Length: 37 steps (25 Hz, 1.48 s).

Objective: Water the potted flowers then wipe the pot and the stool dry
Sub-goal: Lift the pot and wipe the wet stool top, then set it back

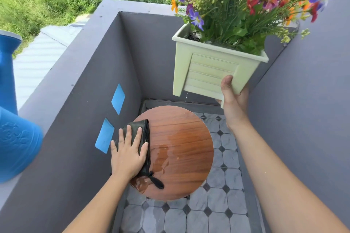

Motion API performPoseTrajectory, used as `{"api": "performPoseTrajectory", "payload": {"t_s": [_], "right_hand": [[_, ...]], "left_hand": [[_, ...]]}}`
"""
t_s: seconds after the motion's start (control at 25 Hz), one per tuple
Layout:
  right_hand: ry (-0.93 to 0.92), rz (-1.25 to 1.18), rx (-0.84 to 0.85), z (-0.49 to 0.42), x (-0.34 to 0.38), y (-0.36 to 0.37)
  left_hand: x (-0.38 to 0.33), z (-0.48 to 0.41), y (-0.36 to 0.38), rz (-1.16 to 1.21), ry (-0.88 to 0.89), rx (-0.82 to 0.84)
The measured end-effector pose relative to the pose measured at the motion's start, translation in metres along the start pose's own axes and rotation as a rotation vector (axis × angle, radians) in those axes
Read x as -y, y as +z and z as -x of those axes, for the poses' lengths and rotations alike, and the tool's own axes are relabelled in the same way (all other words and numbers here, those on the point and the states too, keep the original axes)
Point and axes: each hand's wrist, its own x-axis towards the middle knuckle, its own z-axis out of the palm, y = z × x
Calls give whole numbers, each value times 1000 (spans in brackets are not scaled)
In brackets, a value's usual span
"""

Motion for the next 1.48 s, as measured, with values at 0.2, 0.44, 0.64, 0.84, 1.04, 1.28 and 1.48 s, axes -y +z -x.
{"api": "performPoseTrajectory", "payload": {"t_s": [0.2, 0.44, 0.64, 0.84, 1.04, 1.28, 1.48], "right_hand": [[-2, -16, 18, 4, 7, 2], [-14, -20, 32, 11, 16, 1], [-19, -21, 47, 12, 18, -3], [-21, -27, 29, 11, 19, -7], [-48, -25, -4, 8, 20, -13], [-30, -26, -53, 5, 21, -25], [-42, -29, -124, 5, 21, -41]], "left_hand": [[-6, 37, 10, 34, -27, -29], [-35, 84, 34, 81, -43, -99], [-65, 115, 45, 70, 71, -142], [-90, 135, 60, 58, 315, -169], [-117, 141, 67, 207, 523, -62], [-151, 144, -1, 1160, 58, 435], [-152, 110, -26, 2085, -489, 492]]}}
